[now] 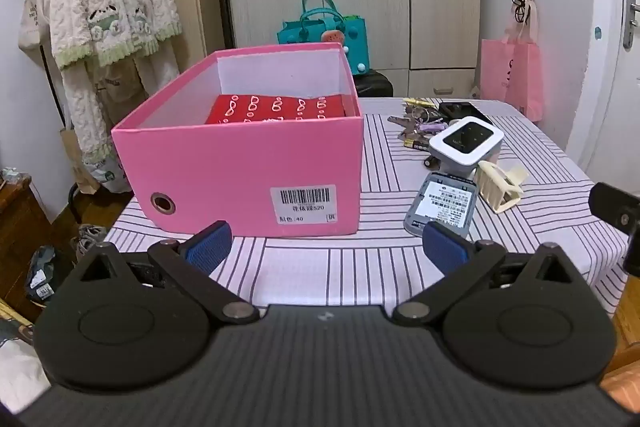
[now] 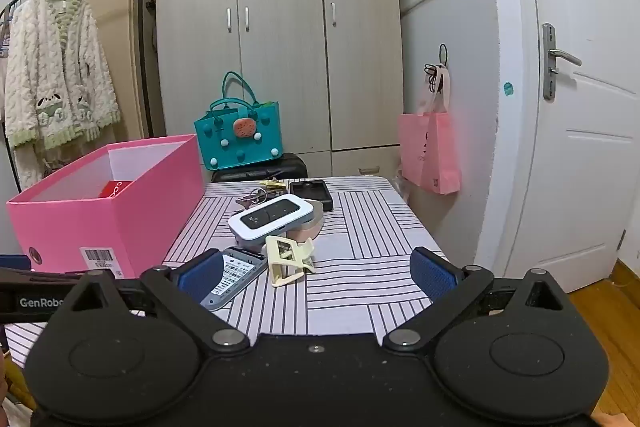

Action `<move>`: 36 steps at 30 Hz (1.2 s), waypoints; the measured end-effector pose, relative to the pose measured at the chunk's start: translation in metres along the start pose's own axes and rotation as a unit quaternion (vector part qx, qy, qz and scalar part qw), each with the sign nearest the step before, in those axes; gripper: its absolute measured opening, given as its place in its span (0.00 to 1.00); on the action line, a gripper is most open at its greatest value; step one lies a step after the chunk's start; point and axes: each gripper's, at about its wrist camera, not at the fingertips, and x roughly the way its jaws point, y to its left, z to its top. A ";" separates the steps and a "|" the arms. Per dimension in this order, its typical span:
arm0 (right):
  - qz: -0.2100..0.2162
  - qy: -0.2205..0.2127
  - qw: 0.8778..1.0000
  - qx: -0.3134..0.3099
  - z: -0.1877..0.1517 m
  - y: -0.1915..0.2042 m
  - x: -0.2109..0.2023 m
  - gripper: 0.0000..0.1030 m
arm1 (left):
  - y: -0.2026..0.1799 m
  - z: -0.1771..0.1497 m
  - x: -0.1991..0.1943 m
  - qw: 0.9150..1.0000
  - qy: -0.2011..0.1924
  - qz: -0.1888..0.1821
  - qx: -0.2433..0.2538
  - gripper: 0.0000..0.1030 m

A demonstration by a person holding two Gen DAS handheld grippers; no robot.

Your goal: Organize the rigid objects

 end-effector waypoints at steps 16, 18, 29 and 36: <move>-0.005 0.000 1.000 -0.001 -0.005 0.001 0.003 0.98 | 0.005 -0.008 0.004 1.000 -0.009 -0.009 -0.008 1.00; -0.006 0.002 1.000 -0.001 -0.005 0.001 0.004 0.98 | 0.006 -0.009 0.004 1.000 -0.013 -0.009 -0.008 1.00; -0.002 0.001 1.000 -0.010 -0.008 0.003 0.004 0.98 | 0.009 -0.012 0.008 1.000 -0.007 -0.007 -0.009 1.00; -0.001 -0.001 1.000 -0.014 -0.008 0.003 0.003 0.98 | 0.009 -0.013 0.008 1.000 -0.005 -0.008 -0.010 1.00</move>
